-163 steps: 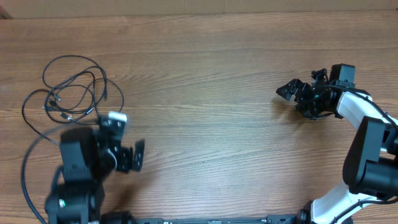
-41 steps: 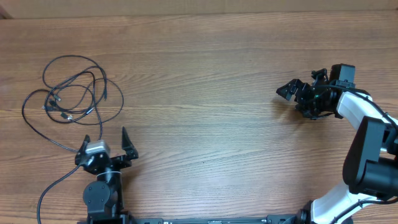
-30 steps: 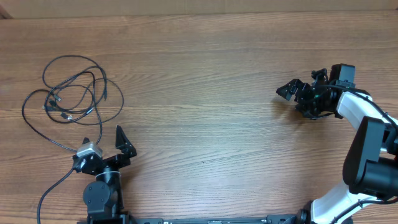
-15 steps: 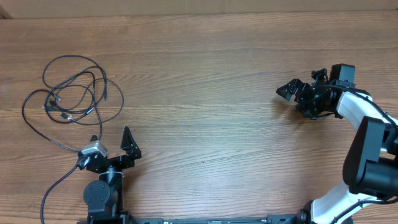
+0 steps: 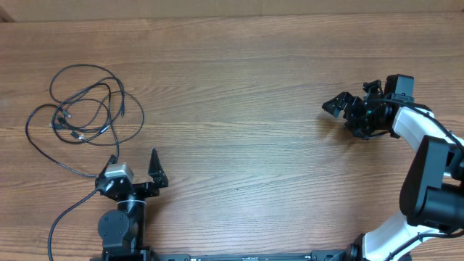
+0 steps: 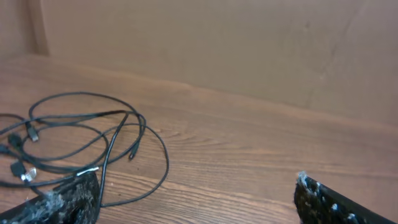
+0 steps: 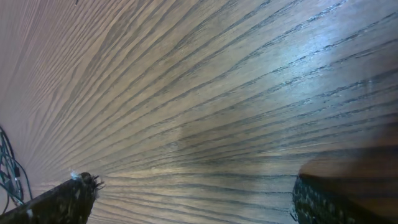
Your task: Untangle cables
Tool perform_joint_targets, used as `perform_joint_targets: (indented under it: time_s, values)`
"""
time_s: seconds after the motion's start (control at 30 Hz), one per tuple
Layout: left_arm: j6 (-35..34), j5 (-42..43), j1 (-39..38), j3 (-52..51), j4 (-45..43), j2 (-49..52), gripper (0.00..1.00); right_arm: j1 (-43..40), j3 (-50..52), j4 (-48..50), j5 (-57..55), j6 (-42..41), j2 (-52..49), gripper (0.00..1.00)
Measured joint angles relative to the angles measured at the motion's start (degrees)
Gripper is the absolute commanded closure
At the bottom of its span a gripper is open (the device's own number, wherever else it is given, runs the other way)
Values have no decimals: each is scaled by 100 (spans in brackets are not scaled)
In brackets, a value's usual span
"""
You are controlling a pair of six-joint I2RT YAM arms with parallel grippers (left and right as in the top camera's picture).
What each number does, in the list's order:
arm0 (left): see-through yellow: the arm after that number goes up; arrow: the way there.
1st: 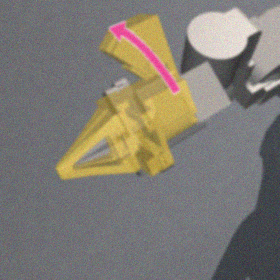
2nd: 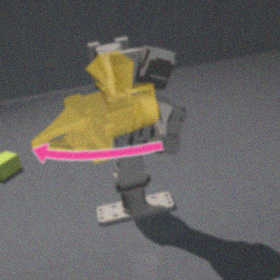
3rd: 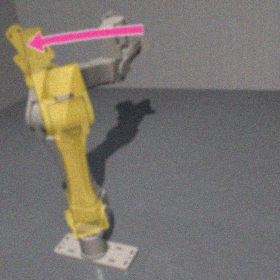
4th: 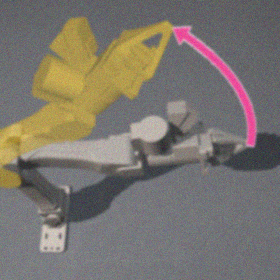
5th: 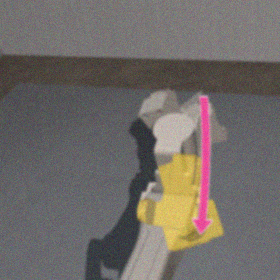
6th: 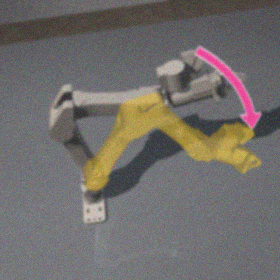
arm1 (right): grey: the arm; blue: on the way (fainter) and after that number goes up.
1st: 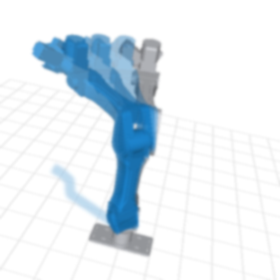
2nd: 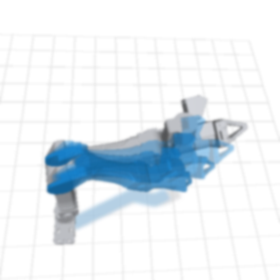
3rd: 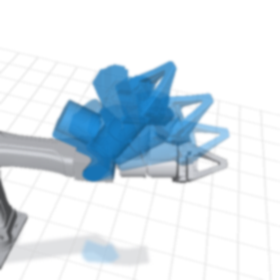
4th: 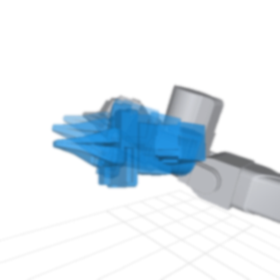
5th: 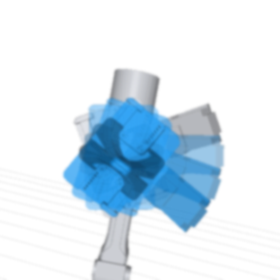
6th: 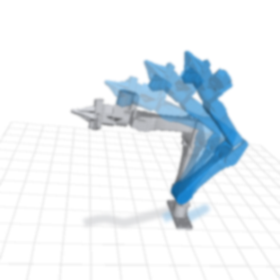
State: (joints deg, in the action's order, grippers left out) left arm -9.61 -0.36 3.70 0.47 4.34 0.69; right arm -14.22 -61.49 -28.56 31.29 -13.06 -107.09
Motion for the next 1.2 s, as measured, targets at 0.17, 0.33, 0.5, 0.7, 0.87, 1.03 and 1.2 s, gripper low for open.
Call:
perform_joint_targets:
  time_s: [0.17,0.33,0.5,0.7,0.87,1.03,1.2]
  values:
    - [236,61,0,0,0,0,1,0,2,2,-2,-2,0,0]
    - [289,81,0,0,0,0,1,0,0,7,0,0,0,0]
    - [348,81,0,0,-4,0,0,0,0,2,0,-2,0,0]
    - [367,81,0,0,-2,0,1,0,2,2,0,-2,0,0]
    - [367,81,0,0,-4,0,1,0,0,4,0,-2,0,0]
    - [367,81,0,0,-4,0,1,0,0,4,-2,-2,2,0]
    - [367,83,0,0,-2,0,1,0,4,-13,-90,0,74,0]
